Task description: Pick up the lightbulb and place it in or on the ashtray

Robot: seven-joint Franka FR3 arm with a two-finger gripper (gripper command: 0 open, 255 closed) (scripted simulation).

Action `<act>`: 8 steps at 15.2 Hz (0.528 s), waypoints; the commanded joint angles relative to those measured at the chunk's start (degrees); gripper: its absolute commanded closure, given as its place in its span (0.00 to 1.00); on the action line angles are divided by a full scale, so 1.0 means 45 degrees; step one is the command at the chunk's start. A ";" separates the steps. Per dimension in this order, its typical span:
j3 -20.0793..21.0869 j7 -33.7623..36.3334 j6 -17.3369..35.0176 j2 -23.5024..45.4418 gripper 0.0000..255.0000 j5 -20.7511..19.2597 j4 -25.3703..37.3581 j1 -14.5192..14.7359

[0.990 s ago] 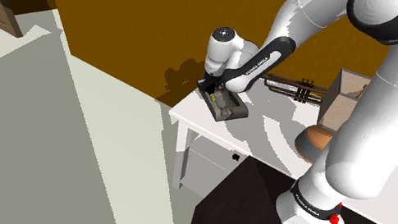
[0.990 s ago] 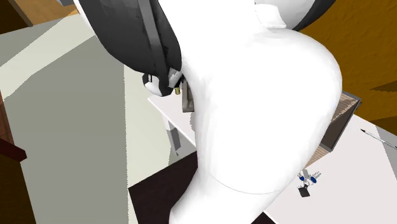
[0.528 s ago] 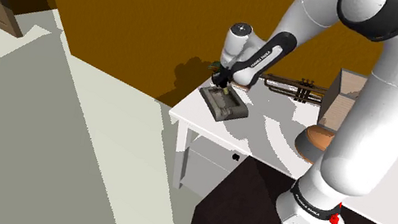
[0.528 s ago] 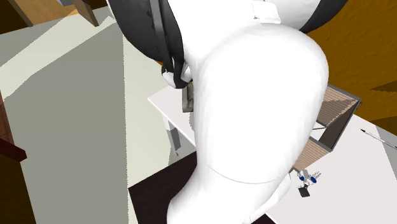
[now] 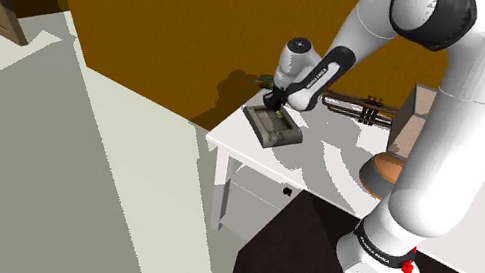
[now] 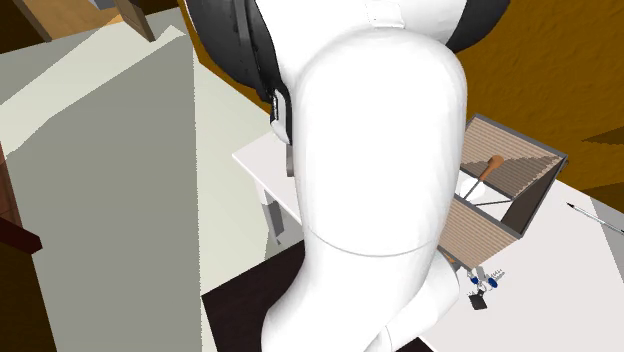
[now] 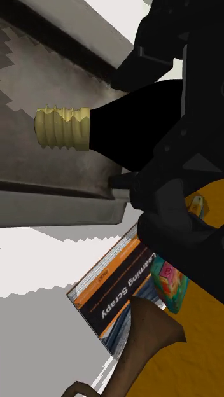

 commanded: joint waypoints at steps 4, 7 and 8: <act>-0.0394 0.0745 0.0796 0.0902 1.00 -0.0556 0.0115 0.0256; -0.0633 0.1119 0.1198 0.1395 1.00 -0.0802 0.0208 0.0432; -0.0635 0.1117 0.1199 0.1394 1.00 -0.0801 0.0207 0.0434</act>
